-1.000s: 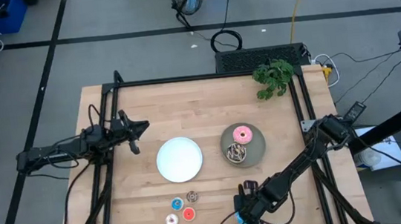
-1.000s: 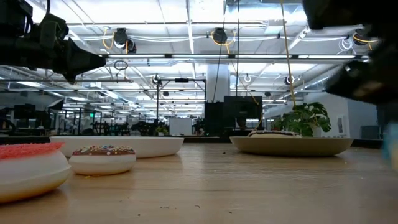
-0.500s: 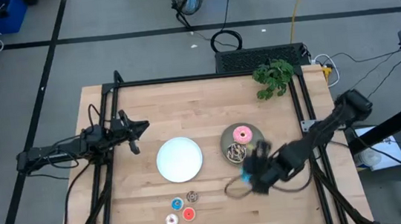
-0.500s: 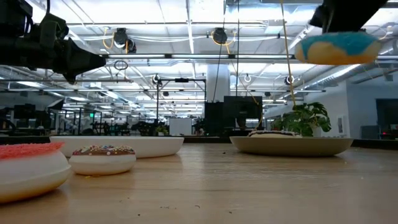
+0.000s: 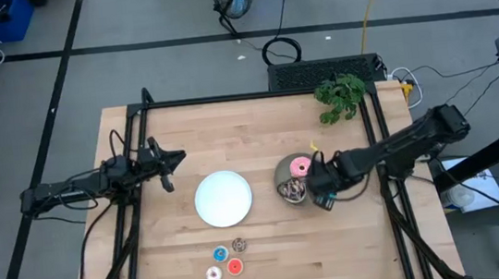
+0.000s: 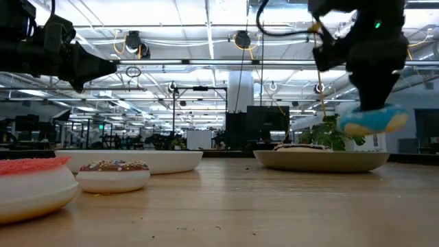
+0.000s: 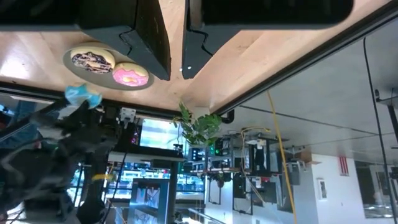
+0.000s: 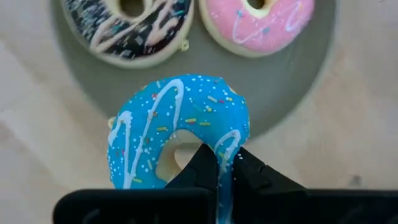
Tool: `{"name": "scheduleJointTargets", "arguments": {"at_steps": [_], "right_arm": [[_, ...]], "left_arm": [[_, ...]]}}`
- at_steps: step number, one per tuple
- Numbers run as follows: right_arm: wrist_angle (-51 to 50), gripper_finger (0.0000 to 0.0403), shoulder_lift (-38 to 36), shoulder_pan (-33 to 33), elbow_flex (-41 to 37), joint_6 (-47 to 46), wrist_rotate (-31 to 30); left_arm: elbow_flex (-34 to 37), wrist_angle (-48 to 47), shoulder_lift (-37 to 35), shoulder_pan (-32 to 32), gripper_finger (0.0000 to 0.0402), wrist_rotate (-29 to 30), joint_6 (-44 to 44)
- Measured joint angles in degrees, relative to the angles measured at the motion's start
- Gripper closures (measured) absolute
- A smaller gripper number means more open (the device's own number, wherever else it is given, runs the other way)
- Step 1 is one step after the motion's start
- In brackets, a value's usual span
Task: Pick & Place donuts
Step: Put the large blue donut on the gray plate
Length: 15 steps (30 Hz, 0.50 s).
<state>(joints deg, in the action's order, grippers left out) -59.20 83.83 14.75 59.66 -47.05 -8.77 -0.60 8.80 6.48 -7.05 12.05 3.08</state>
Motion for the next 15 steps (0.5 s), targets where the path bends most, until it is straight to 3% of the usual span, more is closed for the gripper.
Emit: {"name": "scheduleJointTargets", "arguments": {"at_steps": [15], "right_arm": [[10.1,0.0395,0.7,-12.6,-6.2,7.6,6.4]], "left_arm": [[0.0,0.0,0.0,0.0,0.0355,0.0,-1.3]]}}
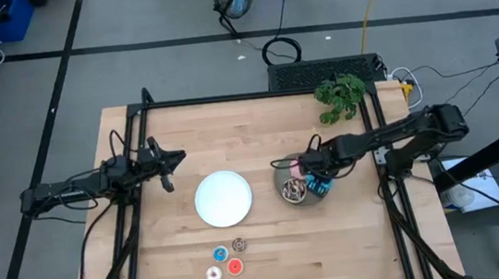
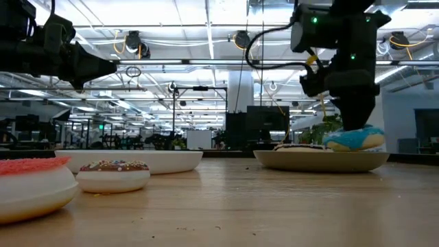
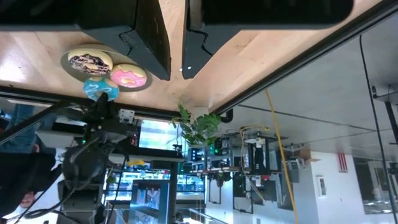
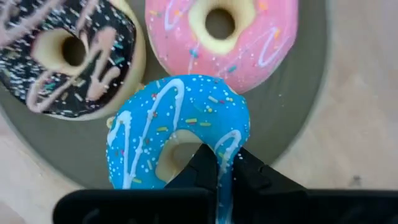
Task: Pick & Place donuts
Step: Put the large blue donut on the gray plate
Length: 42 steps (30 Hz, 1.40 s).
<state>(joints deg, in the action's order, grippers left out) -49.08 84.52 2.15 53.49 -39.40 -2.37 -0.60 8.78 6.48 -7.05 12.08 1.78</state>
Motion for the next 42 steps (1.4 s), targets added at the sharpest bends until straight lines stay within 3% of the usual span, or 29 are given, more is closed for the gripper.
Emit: {"name": "scheduleJointTargets", "arguments": {"at_steps": [4,9,21,36,42], "right_arm": [[0.6,0.0395,2.4,-0.2,-1.0,0.0,4.0],[0.9,0.0391,3.4,-0.2,-1.7,0.2,4.0],[5.2,0.0339,2.8,0.0,-1.8,1.1,4.1],[5.1,0.0207,2.8,0.4,1.0,2.2,4.2],[4.4,0.0181,2.8,1.3,3.0,2.6,4.0]], "left_arm": [[0.0,0.0,0.0,0.0,0.0355,0.0,0.0],[0.0,0.0,0.0,0.0,0.0355,0.0,0.0],[0.0,0.0,0.0,0.0,0.0355,0.0,0.0],[0.0,0.0,0.0,0.0,0.0355,0.0,-0.1],[0.0,-0.1,0.0,0.0,0.0355,0.0,-0.1]]}}
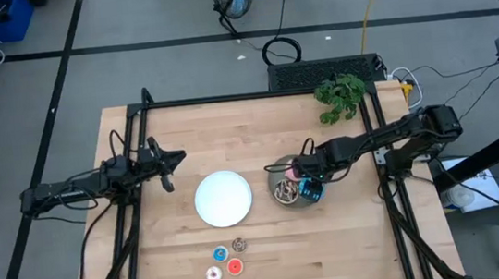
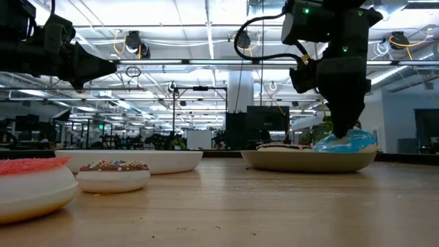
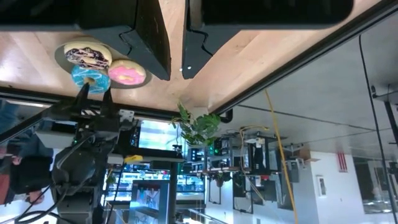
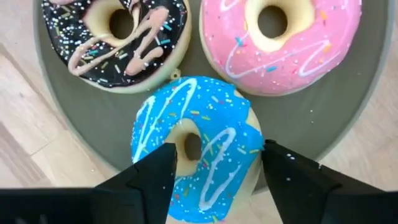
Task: Pick & Place donuts
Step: Put the large blue donut on the gray plate, then put the small white donut on the white plate
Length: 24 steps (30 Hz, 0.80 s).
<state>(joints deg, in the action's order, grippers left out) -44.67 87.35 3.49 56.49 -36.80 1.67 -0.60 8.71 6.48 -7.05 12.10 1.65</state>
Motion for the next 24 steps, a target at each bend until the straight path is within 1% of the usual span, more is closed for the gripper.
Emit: {"name": "scheduleJointTargets", "arguments": {"at_steps": [5,10,13,15,17,20,22,24], "right_arm": [[-1.5,0.0179,0.0,0.0,1.2,-0.2,0.0],[-8.6,0.0179,0.0,0.0,6.0,1.2,-0.4],[-14.9,0.0183,0.0,0.1,10.0,2.4,-3.3],[-16.8,0.0188,-0.9,0.9,11.9,3.8,-6.2],[-14.9,0.0197,-3.2,2.8,12.5,6.3,-9.3],[-7.3,0.0224,-9.2,6.7,11.4,9.9,-14.4],[-1.6,0.0253,-14.4,9.6,9.0,10.7,-17.3],[5.7,0.0292,-19.9,12.2,4.7,11.9,-18.1]], "left_arm": [[0.0,0.0,0.0,0.0,0.0355,0.0,0.0],[0.0,0.0,0.0,0.0,0.0355,0.0,0.0],[0.0,0.0,0.0,0.0,0.0355,0.0,0.0],[0.0,0.0,0.0,0.0,0.0355,0.0,0.1],[0.0,-0.1,0.0,0.0,0.0355,0.0,0.1],[0.0,-0.6,0.0,0.0,0.0355,0.0,0.1],[0.0,-1.4,0.0,0.0,0.0355,0.0,0.1],[0.0,-1.6,0.0,0.0,0.0355,0.0,0.1]]}}
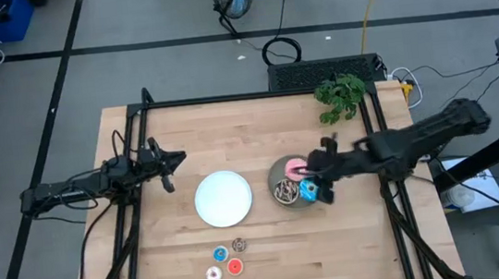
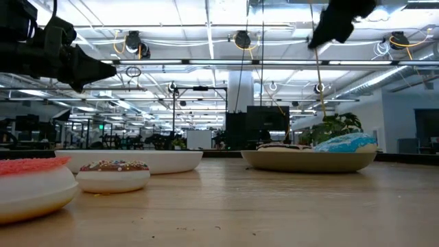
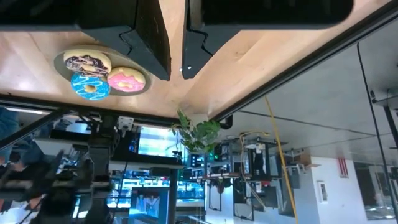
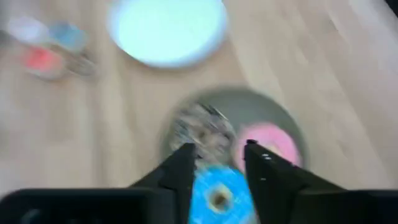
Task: Pick & Place donuts
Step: Put the small white donut on the white plate
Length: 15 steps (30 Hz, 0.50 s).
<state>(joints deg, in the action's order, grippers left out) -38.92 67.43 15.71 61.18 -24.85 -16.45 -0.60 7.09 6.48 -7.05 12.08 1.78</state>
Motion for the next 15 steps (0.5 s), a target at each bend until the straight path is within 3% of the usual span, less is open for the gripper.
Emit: {"name": "scheduleJointTargets", "arguments": {"at_steps": [3,5,11,15], "right_arm": [[17.8,0.0365,-7.3,3.4,-8.8,4.4,0.0],[28.1,0.0392,-12.0,5.1,-15.4,9.1,0.0],[50.7,0.0397,-25.7,6.0,-34.2,12.8,-1.8],[59.7,0.0399,-32.0,6.0,-43.0,16.3,-1.6]], "left_arm": [[0.0,0.0,0.0,0.0,0.0355,0.0,0.1],[0.0,0.0,0.0,0.0,0.0355,0.0,0.3],[0.0,0.0,0.0,0.0,0.0355,-0.1,2.1],[0.0,-0.1,0.0,0.0,0.0355,1.0,2.4]]}}
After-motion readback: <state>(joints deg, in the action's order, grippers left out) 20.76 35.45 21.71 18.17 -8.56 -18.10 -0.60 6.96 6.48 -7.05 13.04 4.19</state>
